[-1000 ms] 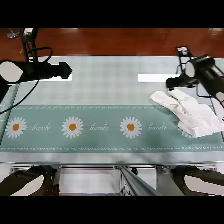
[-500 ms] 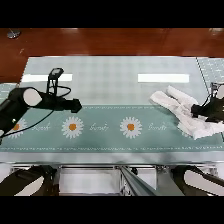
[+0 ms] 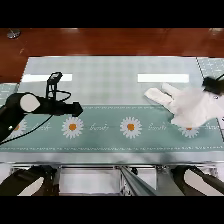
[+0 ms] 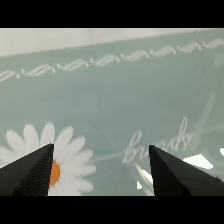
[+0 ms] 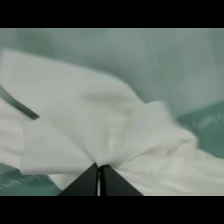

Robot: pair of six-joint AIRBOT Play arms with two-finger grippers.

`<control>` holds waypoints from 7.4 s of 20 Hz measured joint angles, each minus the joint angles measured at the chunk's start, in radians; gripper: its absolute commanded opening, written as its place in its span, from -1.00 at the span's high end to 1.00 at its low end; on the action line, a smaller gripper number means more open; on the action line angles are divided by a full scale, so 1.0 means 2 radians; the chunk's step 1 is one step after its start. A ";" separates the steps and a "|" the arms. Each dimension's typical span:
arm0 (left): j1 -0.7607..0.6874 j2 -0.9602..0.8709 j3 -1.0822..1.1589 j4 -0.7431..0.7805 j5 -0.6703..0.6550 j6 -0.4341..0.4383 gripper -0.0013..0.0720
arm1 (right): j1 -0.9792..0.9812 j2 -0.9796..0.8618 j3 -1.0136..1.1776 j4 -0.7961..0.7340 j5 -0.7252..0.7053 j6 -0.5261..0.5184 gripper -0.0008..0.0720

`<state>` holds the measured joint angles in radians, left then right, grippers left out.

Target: Fold the shirts.

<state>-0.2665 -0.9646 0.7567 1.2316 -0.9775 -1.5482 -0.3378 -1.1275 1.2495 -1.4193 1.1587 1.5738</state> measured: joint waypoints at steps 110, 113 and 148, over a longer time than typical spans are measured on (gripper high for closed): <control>0.155 -0.107 0.037 -0.252 -0.046 0.148 -0.96 | 0.165 -0.018 -0.124 0.108 -0.055 -0.010 -0.72; 0.164 -0.150 0.105 -0.221 -0.078 0.139 -0.95 | 0.139 -0.075 -0.051 0.120 -0.019 -0.017 -0.72; 0.022 -0.056 -0.069 -0.454 0.051 0.226 0.90 | 0.148 -0.075 -0.276 0.261 -0.093 -0.079 -0.52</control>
<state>-0.2226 -1.0771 0.6189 0.3241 -0.8761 -1.0962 -0.0414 -1.2770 0.6968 -0.8974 0.9730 1.4155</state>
